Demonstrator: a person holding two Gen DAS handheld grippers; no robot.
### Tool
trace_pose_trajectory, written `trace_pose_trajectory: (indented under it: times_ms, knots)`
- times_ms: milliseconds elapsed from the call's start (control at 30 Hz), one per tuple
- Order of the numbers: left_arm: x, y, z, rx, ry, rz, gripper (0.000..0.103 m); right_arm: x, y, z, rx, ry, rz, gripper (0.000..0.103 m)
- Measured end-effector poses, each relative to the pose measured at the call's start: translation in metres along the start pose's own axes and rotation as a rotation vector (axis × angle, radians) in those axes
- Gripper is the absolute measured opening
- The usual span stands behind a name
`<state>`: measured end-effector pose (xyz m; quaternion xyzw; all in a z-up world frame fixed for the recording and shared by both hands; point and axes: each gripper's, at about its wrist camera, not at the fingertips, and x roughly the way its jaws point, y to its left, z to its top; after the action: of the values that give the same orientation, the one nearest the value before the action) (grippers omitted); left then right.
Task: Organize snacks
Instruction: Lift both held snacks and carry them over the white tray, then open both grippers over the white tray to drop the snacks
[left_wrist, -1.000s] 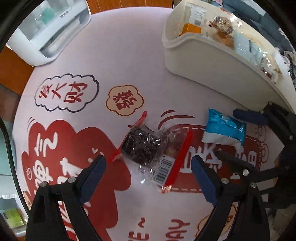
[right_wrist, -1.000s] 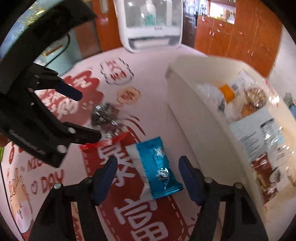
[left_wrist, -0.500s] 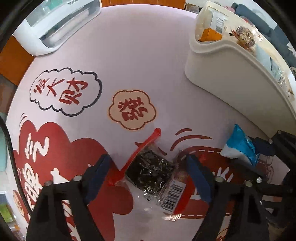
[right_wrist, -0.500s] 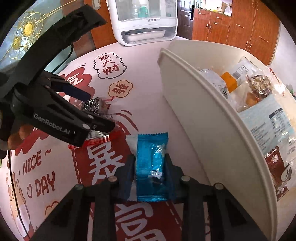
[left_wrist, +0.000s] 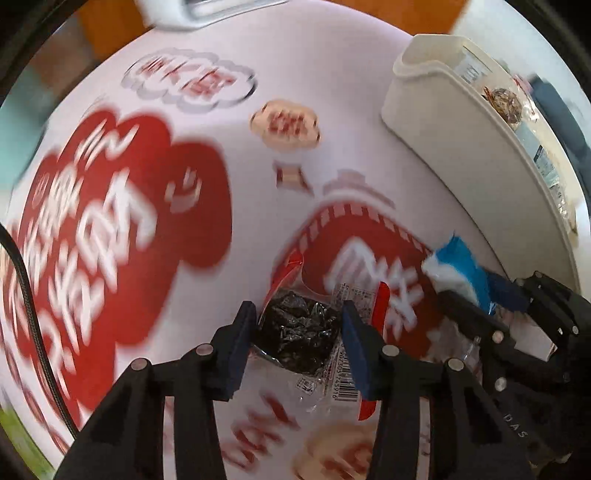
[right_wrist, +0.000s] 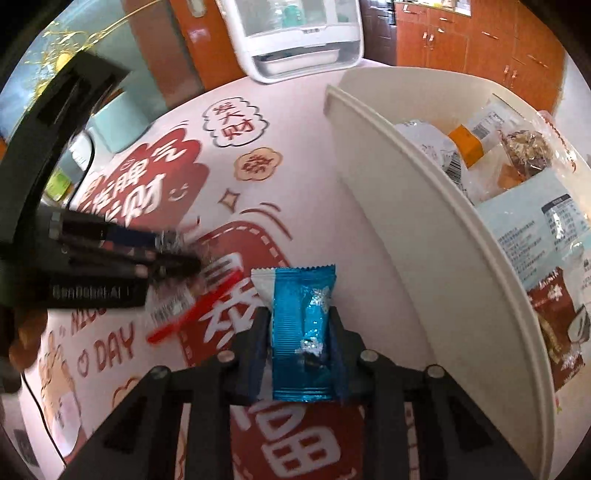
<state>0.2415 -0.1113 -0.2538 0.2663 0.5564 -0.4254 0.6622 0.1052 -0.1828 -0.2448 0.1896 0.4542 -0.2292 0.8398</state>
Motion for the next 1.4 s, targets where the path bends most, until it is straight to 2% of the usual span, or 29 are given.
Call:
trace_pose_trajectory:
  times_ms: [133, 267, 400, 433, 467, 633, 800, 900, 967, 1033, 1300, 1333, 1367, 1400]
  knots:
    - [-0.030, -0.007, -0.041, -0.113, -0.019, 0.058, 0.044, -0.029, 0.006, -0.005, -0.042, -0.044, 0.030, 0.030]
    - [-0.077, -0.024, -0.067, -0.193, -0.084, 0.065, 0.044, -0.071, 0.012, -0.010, -0.103, -0.119, 0.056, 0.030]
    - [-0.123, -0.061, -0.061, -0.187, -0.176, 0.100, 0.044, -0.110, 0.008, -0.013, -0.148, -0.188, 0.078, 0.030]
    - [-0.131, -0.074, -0.057, -0.186, -0.197, 0.106, 0.044, -0.131, 0.000, -0.012, -0.160, -0.231, 0.090, 0.030]
    - [-0.139, -0.083, -0.050, -0.188, -0.219, 0.110, 0.044, -0.131, 0.000, -0.012, -0.160, -0.231, 0.090, 0.030]
    - [-0.179, -0.136, -0.029, -0.210, -0.319, 0.114, 0.045, -0.188, -0.035, 0.002, -0.195, -0.374, 0.101, 0.030]
    - [-0.186, -0.184, 0.001, -0.226, -0.357, 0.104, 0.045, -0.218, -0.067, 0.013, -0.213, -0.457, 0.068, 0.030]
    - [-0.182, -0.209, 0.021, -0.254, -0.365, 0.076, 0.045, -0.235, -0.107, 0.028, -0.214, -0.492, 0.033, 0.030]
    - [-0.178, -0.223, 0.033, -0.276, -0.373, 0.070, 0.045, -0.236, -0.118, 0.033, -0.211, -0.496, 0.026, 0.030]
    - [-0.170, -0.235, 0.046, -0.302, -0.373, 0.078, 0.045, -0.237, -0.145, 0.048, -0.203, -0.495, 0.017, 0.030]
    - [-0.155, -0.259, 0.076, -0.408, -0.396, 0.077, 0.047, -0.232, -0.187, 0.078, -0.240, -0.473, 0.026, 0.030]
    - [-0.155, -0.260, 0.078, -0.421, -0.401, 0.083, 0.051, -0.229, -0.190, 0.083, -0.251, -0.464, 0.033, 0.030]
    - [-0.155, -0.259, 0.078, -0.427, -0.404, 0.083, 0.066, -0.228, -0.192, 0.084, -0.257, -0.457, 0.040, 0.031]
    - [-0.157, -0.261, 0.079, -0.445, -0.407, 0.103, 0.069, -0.224, -0.193, 0.089, -0.271, -0.443, 0.047, 0.031]
